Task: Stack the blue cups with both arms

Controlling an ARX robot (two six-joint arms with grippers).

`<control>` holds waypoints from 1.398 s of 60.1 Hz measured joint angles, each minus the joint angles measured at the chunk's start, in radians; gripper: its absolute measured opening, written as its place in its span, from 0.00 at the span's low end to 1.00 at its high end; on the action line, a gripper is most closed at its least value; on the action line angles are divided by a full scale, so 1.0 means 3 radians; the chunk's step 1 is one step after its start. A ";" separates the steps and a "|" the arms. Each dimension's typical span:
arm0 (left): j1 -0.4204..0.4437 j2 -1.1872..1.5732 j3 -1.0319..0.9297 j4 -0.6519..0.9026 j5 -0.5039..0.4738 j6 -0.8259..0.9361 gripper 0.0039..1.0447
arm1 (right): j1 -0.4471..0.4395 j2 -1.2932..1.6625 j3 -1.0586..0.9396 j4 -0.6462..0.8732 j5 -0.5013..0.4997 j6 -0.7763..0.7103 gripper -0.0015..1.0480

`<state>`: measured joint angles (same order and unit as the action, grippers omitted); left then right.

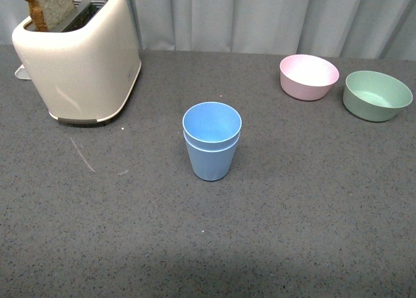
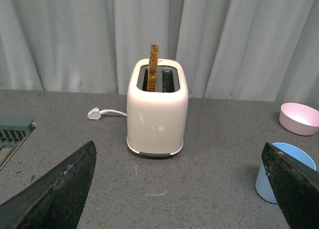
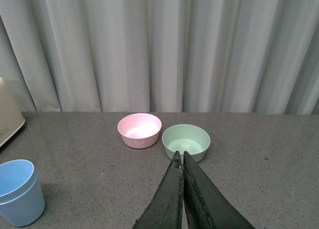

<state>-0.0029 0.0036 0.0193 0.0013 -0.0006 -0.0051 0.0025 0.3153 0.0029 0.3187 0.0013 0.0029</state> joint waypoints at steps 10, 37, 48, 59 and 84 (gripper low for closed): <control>0.0000 0.0000 0.0000 0.0000 0.0000 0.0001 0.94 | 0.0000 -0.0216 0.0000 -0.0215 0.0000 -0.0001 0.01; 0.0001 0.0000 0.0000 -0.0001 -0.0003 0.0001 0.94 | 0.0000 -0.1012 0.0003 -0.1041 -0.0010 -0.0001 0.01; 0.0000 0.0000 0.0000 -0.0003 0.0000 0.0001 0.94 | 0.0000 -0.1036 0.0003 -0.1057 -0.0010 -0.0006 0.05; 0.0001 -0.0001 0.0000 -0.0003 -0.0001 0.0001 0.94 | 0.0000 -0.1038 0.0003 -0.1057 -0.0009 -0.0006 0.37; 0.0000 -0.0001 0.0000 -0.0003 -0.0001 0.0000 0.94 | 0.0000 -0.1038 0.0003 -0.1057 -0.0009 -0.0005 0.90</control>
<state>-0.0029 0.0032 0.0193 0.0006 -0.0010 -0.0051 0.0025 0.0040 0.0036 0.0017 -0.0013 0.0013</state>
